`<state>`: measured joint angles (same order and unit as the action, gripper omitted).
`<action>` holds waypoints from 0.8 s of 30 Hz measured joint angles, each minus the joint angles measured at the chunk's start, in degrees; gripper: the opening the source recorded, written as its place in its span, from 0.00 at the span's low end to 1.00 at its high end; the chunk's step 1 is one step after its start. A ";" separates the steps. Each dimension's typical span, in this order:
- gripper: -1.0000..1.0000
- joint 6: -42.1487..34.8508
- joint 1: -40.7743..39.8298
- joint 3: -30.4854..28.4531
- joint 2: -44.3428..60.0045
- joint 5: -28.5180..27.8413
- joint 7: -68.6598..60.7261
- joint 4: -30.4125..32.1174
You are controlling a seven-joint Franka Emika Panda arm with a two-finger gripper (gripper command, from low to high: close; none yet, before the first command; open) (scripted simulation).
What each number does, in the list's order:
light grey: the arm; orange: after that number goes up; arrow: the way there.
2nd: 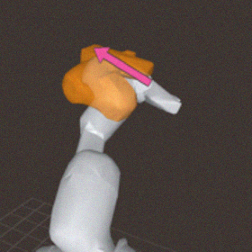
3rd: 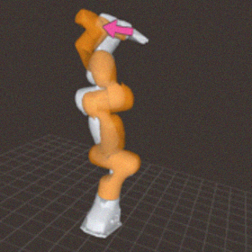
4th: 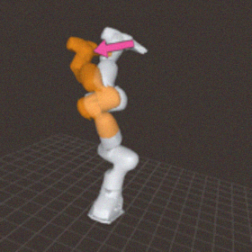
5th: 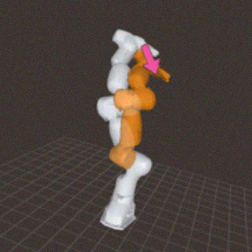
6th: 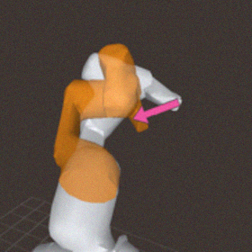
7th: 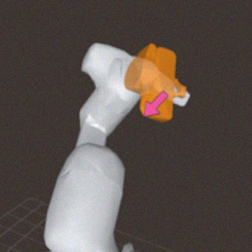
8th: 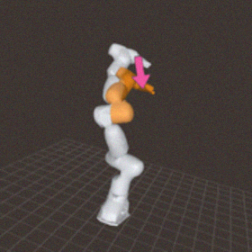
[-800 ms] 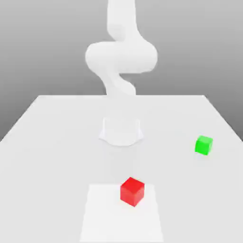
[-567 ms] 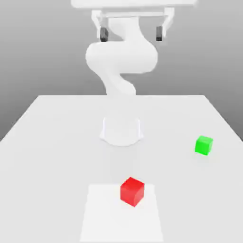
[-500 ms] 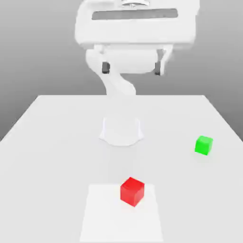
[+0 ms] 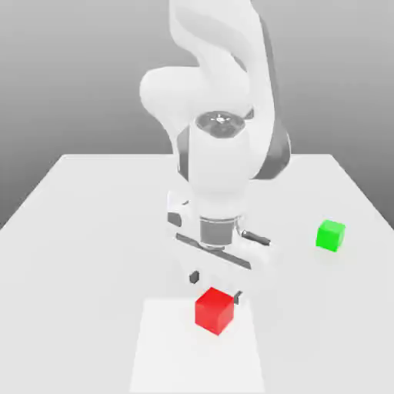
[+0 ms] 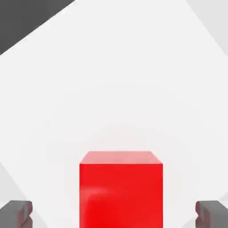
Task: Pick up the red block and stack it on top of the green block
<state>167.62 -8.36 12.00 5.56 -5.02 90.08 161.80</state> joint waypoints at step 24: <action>0.00 -7.54 3.53 0.56 -9.03 6.51 -1.69 1.45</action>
<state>160.08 -4.84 12.56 -3.47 1.50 88.38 163.24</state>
